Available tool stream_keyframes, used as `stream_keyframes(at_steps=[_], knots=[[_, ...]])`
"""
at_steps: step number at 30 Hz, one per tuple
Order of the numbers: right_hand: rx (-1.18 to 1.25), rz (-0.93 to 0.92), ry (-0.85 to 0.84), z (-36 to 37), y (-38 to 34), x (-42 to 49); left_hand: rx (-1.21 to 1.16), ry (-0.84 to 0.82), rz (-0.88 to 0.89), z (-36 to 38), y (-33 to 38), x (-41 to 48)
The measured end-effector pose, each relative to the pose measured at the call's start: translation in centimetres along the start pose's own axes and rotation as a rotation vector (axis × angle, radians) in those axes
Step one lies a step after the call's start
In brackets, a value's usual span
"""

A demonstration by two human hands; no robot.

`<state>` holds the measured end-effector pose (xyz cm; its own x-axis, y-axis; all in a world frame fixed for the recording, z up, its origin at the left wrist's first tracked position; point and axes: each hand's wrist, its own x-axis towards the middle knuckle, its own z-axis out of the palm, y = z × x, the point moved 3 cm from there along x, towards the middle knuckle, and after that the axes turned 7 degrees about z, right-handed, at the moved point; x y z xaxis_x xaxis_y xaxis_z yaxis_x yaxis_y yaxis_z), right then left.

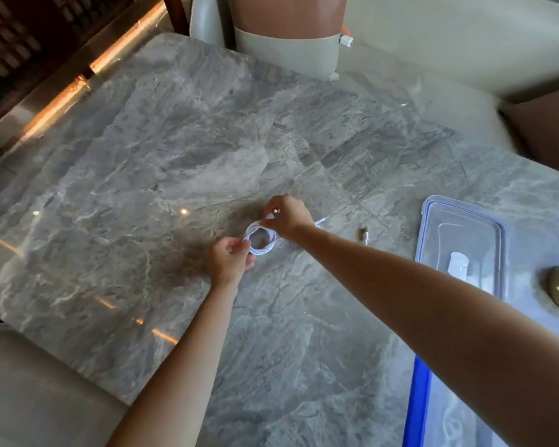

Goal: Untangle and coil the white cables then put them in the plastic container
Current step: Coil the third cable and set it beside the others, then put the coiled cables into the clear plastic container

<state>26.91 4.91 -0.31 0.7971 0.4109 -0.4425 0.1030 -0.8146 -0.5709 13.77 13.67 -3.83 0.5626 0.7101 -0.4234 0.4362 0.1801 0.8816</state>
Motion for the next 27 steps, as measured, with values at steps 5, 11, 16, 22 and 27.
stream_keyframes(at_steps=[5, 11, 16, 22, 27], knots=[[-0.075, -0.034, 0.015, 0.8, -0.3, 0.1, 0.043, 0.005, 0.012, -0.2, 0.0, 0.6], [0.125, 0.033, 0.173, -5.3, 2.8, -1.1, 0.164, 0.044, 0.135, -1.4, 0.8, -0.3], [0.184, 0.176, 0.257, -9.6, 9.9, -5.0, 0.158, -0.112, 0.184, 1.8, 1.7, -3.5], [0.03, 0.262, 0.222, -9.0, 15.1, -8.5, 0.21, -0.146, 0.089, 7.0, 0.4, -7.0], [-0.07, 0.308, 0.156, -7.7, 16.6, -9.5, 0.307, -0.041, 0.117, 9.1, 2.2, -6.4]])
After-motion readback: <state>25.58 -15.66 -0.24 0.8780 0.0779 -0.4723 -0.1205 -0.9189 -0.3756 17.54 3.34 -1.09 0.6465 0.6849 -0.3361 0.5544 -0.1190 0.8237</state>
